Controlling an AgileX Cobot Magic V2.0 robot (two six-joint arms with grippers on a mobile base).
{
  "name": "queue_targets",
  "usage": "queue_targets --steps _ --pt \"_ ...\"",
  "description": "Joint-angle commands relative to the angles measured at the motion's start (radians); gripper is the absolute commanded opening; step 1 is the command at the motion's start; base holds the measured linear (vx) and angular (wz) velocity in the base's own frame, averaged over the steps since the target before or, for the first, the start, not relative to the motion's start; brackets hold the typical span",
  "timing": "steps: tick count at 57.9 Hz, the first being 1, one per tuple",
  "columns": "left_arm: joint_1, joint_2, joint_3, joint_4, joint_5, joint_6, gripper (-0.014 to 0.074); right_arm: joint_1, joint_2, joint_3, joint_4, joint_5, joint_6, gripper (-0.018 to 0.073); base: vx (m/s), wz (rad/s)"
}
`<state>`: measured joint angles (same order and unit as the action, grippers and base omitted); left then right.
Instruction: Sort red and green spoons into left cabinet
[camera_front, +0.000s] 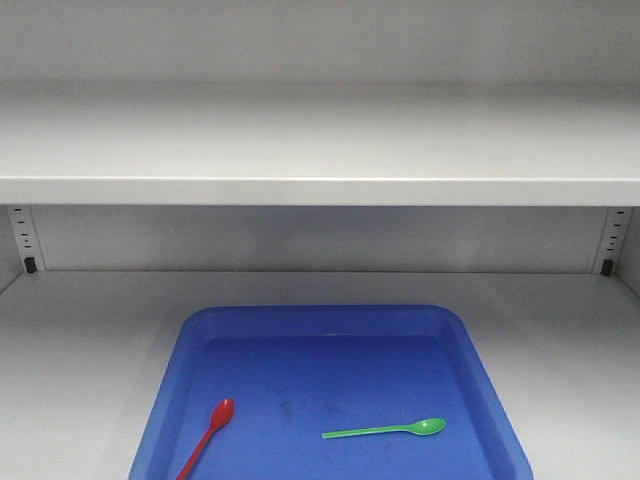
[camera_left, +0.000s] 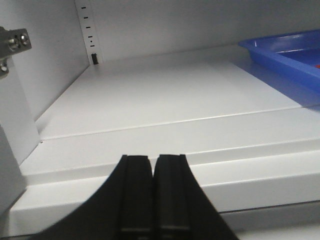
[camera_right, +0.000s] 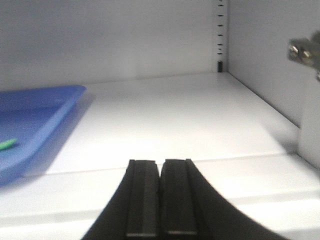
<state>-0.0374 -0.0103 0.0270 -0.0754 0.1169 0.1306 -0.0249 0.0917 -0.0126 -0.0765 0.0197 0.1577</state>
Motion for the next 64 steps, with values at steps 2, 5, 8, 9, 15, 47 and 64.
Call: queue_targets --steps 2,5,8,9,15,47,64 --pt "0.002 -0.020 0.016 -0.007 -0.074 -0.005 -0.0001 -0.027 -0.068 0.045 0.000 -0.101 0.000 -0.0003 0.00 0.00" --pt "0.002 -0.020 0.016 -0.007 -0.074 -0.005 -0.0001 -0.027 -0.118 0.054 0.000 -0.049 0.000 -0.0003 0.00 0.00" --pt "0.002 -0.019 0.016 -0.007 -0.074 -0.005 -0.0001 -0.026 -0.117 0.050 -0.004 -0.029 0.000 -0.0003 0.00 0.00" --pt "0.002 -0.019 0.016 -0.007 -0.074 -0.005 -0.0001 -0.026 -0.113 0.050 -0.004 -0.029 0.000 -0.0003 0.00 0.00" --pt "0.002 -0.019 0.016 -0.007 -0.073 -0.005 -0.0001 -0.026 -0.110 0.050 0.000 -0.020 0.000 -0.0003 0.00 0.00" --pt "0.002 -0.019 0.016 -0.007 -0.073 -0.005 -0.0001 -0.026 -0.115 0.050 0.000 -0.012 0.000 -0.0003 0.00 0.00" --pt "0.002 -0.019 0.016 -0.007 -0.073 -0.005 -0.0001 -0.026 -0.115 0.050 -0.001 -0.012 0.000 -0.0003 0.00 0.00"
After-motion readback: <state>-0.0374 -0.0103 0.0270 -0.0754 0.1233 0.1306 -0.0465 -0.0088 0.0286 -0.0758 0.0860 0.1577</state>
